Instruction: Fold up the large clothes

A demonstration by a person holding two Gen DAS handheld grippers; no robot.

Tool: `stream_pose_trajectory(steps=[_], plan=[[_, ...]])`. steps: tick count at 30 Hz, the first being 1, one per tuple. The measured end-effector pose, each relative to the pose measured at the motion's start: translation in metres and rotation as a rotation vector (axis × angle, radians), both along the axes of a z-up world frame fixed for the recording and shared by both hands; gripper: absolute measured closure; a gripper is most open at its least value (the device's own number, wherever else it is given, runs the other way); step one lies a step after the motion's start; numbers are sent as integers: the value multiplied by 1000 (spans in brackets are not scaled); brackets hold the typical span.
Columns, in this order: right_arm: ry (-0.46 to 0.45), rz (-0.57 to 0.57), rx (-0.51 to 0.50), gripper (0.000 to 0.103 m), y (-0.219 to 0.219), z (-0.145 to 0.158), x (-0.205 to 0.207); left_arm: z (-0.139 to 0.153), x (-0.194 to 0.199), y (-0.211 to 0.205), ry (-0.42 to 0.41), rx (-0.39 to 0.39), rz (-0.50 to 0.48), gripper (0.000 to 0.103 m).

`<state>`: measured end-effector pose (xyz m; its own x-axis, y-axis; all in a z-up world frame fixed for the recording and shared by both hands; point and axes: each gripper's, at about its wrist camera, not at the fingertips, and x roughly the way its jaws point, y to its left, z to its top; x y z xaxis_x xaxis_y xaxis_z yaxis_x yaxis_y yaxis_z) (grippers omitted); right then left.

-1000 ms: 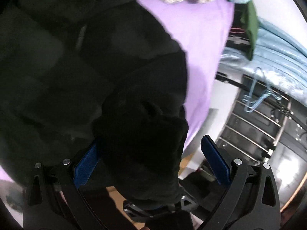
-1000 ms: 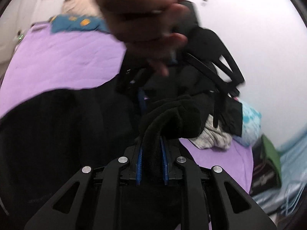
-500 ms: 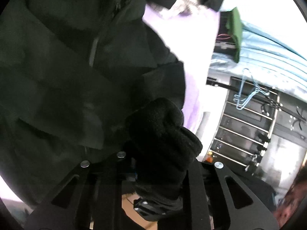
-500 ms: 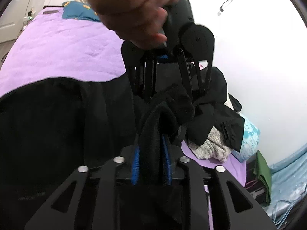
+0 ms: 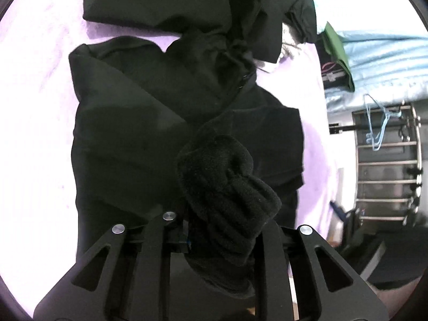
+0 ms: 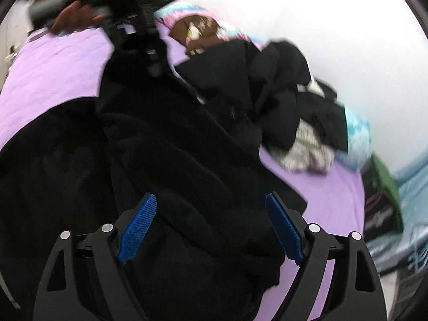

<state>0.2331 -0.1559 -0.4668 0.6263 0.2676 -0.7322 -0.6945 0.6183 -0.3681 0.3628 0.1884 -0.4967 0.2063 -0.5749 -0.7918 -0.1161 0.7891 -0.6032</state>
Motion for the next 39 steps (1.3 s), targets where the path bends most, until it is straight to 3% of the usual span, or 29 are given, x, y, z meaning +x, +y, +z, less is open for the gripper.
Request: stream_pose_trajectory(steps=[4,8,10,13,17,18,19,20,23,28,33,34,37,39], plan=[[71,-70,18,21,-13,-9,20,-30,-5,10,8,84,-11,67],[114,-113,38,21,-21,-16,36,-48,-14,30,68,175,0,57],[135,-150,74,21,-27,-15,50,-47,-18,30,77,244,-6,45],[189,-227,152,21,-37,-13,70,-34,-24,33,81,392,-14,41],[213,-320,239,21,-45,-7,97,9,-25,10,3,704,-17,16],[228,-344,261,21,-46,-6,106,18,-25,-9,-33,864,-65,8],[233,-361,268,21,-45,-6,111,25,-26,-28,-79,973,-101,6],[221,-371,251,20,-42,-7,114,30,-26,-42,-119,986,-122,6],[202,-374,173,19,-30,-19,123,30,-23,-81,-186,847,-170,6],[230,-395,132,19,-27,-50,134,-11,-21,-107,-106,744,-136,6],[348,-469,120,19,-38,-92,147,-59,-19,-86,-9,716,-43,6],[372,-486,115,19,-41,-103,149,-68,-18,-79,16,694,-24,6],[440,-514,155,20,-52,-124,153,-97,-22,-47,54,523,71,6],[474,-523,194,19,-58,-135,157,-104,-22,-44,31,511,55,5]])
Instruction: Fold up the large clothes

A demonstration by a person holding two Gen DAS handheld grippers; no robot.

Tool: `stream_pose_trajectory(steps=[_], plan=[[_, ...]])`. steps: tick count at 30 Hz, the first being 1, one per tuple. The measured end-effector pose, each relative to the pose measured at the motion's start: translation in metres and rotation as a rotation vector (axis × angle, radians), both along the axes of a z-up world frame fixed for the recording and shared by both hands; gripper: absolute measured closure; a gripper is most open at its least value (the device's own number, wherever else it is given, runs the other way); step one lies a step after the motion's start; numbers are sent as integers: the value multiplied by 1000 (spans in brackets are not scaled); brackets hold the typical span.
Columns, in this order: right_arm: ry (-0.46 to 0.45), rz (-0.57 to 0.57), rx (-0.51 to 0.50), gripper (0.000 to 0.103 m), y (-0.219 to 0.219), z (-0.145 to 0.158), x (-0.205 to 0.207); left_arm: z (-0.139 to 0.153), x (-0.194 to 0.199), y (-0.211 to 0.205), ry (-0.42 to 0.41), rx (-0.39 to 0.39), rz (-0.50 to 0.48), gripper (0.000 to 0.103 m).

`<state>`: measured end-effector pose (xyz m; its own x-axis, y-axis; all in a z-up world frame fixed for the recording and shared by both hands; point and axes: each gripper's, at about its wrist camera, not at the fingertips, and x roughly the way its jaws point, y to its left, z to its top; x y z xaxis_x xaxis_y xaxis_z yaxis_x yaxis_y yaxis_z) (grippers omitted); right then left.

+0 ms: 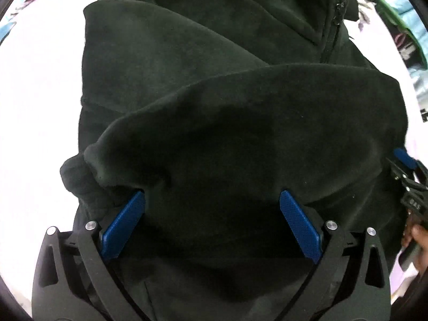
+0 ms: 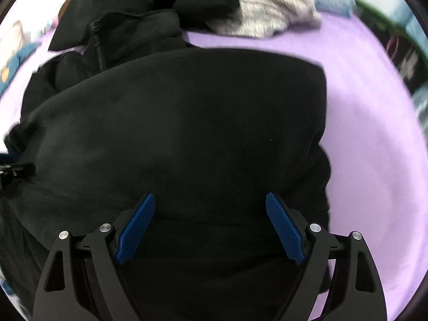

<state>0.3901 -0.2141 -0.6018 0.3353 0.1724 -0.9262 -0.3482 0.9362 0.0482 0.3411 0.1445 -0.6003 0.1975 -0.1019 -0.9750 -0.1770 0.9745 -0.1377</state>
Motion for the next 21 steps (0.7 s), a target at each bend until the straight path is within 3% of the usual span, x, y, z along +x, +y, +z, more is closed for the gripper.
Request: stream_pose_trajectory(steps=[8,16,21], plan=[[21,6,-9,15,5,3,7,8,-4,-16,-9,58,-20,6],[-108,31,7,16,0,70,-12,50,-14,-4,-64,30,-70,6],[-130,24,37,16,-16,96,-22,83,-22,18,-102,13,-54,6]])
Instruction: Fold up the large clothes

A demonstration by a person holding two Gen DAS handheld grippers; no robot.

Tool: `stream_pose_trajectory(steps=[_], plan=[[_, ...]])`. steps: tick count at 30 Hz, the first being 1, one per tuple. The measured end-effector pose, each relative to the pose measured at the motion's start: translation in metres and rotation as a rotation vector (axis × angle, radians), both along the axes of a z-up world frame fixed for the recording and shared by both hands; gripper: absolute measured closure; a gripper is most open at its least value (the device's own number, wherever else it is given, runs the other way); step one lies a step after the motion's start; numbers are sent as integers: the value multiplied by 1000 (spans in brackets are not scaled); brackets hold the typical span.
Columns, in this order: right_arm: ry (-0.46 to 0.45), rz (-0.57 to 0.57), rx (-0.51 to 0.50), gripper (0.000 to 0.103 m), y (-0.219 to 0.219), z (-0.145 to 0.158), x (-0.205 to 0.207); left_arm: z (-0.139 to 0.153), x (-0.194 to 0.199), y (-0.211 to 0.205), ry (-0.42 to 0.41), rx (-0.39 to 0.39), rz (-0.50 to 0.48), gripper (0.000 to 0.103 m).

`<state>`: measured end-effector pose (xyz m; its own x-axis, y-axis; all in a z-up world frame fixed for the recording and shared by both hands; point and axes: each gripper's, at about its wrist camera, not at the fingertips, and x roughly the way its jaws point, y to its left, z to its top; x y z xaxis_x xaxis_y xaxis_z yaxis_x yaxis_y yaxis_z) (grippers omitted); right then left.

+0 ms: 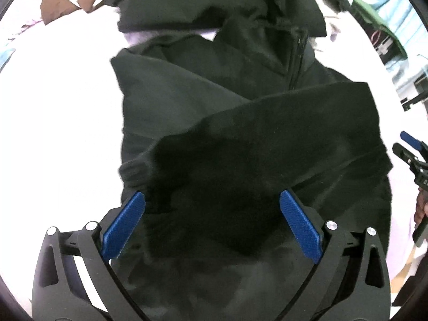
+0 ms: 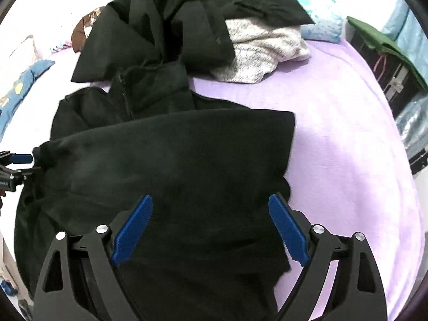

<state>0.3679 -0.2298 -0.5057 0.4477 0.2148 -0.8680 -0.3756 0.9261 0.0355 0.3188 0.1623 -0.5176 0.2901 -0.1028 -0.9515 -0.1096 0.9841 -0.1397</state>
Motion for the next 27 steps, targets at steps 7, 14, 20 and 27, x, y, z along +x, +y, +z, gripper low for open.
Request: stream_pose_trajectory(steps=[7,14,20,27], plan=[[25,-26,25,16,-30,14,-35,22,-54,20,-43,-41,43,6],[92,-45,47,16,-55,3,-85,2,-100,33,-19,-67,87,6],[196,-83,76,16,-81,-15,-132,-17,-152,42,37,-77,132,6],[316,-156,75,16,-123,-36,-187,-37,-210,42,113,-113,175,6]])
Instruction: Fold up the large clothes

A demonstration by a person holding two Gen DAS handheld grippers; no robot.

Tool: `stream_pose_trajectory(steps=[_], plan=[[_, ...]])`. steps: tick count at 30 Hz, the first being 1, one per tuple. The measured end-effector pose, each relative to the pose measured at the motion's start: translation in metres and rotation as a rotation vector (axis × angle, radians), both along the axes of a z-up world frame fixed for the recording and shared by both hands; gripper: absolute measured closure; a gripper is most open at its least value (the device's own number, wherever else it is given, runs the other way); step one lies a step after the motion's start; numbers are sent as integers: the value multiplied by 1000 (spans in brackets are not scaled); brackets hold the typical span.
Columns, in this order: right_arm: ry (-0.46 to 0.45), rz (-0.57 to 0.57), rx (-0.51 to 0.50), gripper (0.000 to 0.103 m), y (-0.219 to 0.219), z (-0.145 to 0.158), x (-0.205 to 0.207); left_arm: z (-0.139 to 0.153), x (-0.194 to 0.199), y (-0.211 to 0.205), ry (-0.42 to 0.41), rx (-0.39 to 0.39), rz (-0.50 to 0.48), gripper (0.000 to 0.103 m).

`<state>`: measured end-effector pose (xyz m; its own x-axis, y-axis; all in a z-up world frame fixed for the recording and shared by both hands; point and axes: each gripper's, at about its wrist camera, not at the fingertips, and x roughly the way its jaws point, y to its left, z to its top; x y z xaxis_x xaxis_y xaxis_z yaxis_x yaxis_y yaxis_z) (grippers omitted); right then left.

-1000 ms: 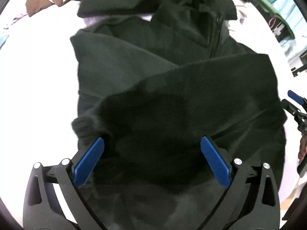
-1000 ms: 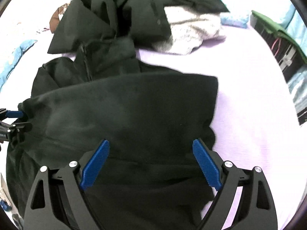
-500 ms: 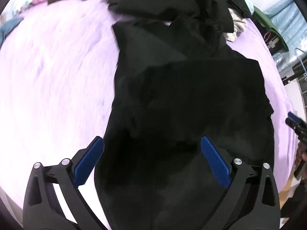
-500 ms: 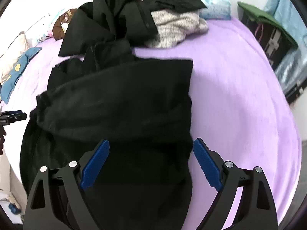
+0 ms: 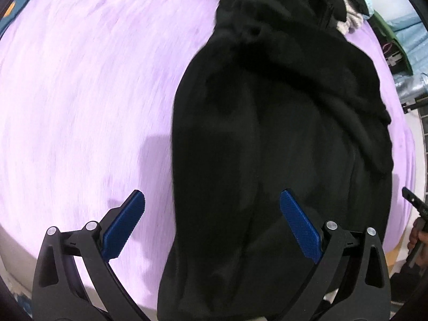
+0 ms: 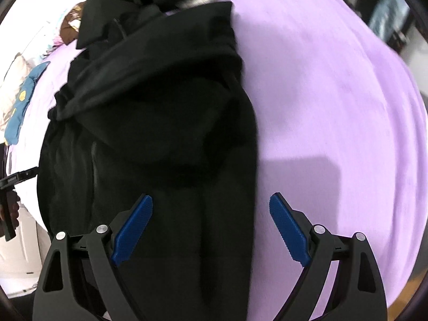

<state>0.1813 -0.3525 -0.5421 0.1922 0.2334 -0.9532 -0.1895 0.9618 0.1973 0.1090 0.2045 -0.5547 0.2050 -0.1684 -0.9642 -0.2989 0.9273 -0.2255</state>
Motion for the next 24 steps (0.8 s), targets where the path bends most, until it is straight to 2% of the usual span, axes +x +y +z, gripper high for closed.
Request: stream_pose_trajectory(steps=[5,9,16,19,24], plan=[[58,-19,-6,17,-21,-11,-26,-10,-37,-1,28,-12,2,6],[121,-28,-10,28,-32,-22,-48,-22,-59,-1,68,-43,19,6],[205,-37,27,29,-35,-40,-76,-34,-80,-5,95,-115,14,6],[237,-39,53,31,-34,-47,-86,-42,-89,-7,116,-185,20,6],[297,-50,116,42,-30,-59,-99,-47,-96,-5,111,-225,9,6]])
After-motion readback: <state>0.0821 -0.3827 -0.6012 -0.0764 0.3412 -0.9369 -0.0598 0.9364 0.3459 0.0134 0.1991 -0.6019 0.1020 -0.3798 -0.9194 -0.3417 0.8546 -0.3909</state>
